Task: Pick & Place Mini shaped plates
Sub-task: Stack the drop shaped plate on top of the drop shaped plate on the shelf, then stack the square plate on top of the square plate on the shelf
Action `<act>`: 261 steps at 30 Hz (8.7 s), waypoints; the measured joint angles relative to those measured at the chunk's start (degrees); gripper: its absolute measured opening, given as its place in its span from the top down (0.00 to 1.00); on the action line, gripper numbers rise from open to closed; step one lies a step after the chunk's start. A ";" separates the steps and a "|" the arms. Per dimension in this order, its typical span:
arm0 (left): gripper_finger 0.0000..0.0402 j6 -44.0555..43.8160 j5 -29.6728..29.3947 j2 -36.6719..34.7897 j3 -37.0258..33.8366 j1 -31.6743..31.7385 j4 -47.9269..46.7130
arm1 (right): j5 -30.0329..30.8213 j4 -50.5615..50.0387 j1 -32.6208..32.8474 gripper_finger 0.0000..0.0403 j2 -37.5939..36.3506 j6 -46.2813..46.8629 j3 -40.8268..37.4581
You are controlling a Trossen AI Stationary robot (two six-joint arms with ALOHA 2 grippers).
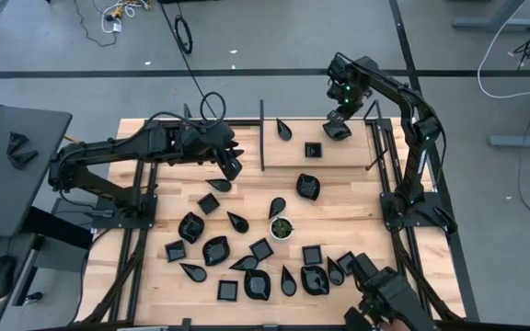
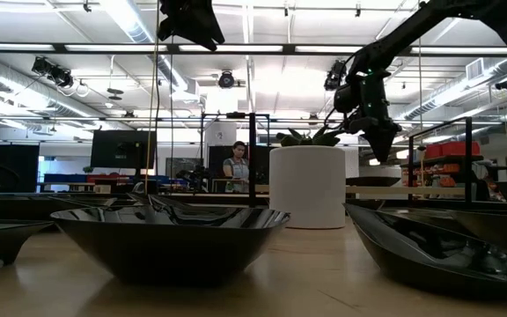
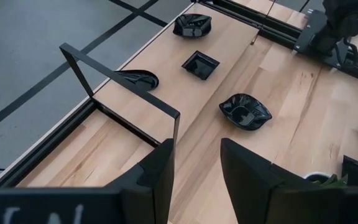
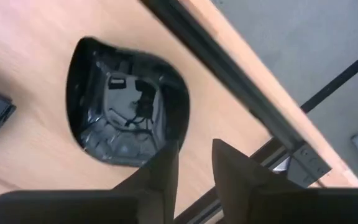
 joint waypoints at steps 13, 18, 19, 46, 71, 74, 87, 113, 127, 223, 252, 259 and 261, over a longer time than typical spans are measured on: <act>0.66 -0.02 -0.97 0.00 0.00 0.00 0.95 | -12.91 6.41 10.88 0.90 -4.47 6.88 -0.07; 0.66 0.02 -1.03 0.00 0.00 0.00 1.19 | -13.73 9.52 20.60 0.95 -5.33 9.68 -0.07; 0.66 0.02 -1.03 0.00 0.00 0.00 1.19 | -13.77 8.92 22.58 0.96 -5.33 9.74 -0.07; 0.66 4.59 4.13 0.02 0.00 -2.87 -8.35 | -24.76 30.83 75.31 0.87 -35.65 71.17 -47.24; 0.66 -1.50 2.05 0.02 0.00 -14.72 -9.14 | -16.54 53.28 85.88 0.84 -21.00 59.57 -52.61; 0.66 -1.57 1.99 0.02 0.00 -15.07 -9.14 | -16.60 53.11 85.88 0.92 -20.56 58.92 -52.61; 0.66 -1.49 1.92 0.02 0.00 -15.34 -9.11 | -17.82 53.06 83.54 0.99 -25.33 67.40 -52.59; 0.66 1.42 -2.54 0.02 0.00 -6.59 -4.14 | -16.64 43.06 25.11 1.00 -21.20 23.18 -19.87; 0.66 -2.52 -2.57 0.02 0.00 3.92 -3.90 | -16.98 55.39 16.35 1.00 -4.41 0.55 -14.71; 0.66 0.09 1.07 0.24 0.00 11.72 2.55 | -25.34 50.43 14.91 0.99 1.44 4.88 -18.60; 0.66 0.02 1.07 0.24 0.00 11.72 2.54 | -24.09 49.32 21.44 0.99 1.07 21.28 -14.85; 0.66 0.08 0.88 0.24 0.00 11.72 2.54 | -22.56 49.38 21.62 0.99 1.07 19.15 -14.84; 0.66 0.09 0.87 0.24 0.00 11.72 2.54 | -22.46 50.17 21.62 0.99 1.07 18.50 -14.84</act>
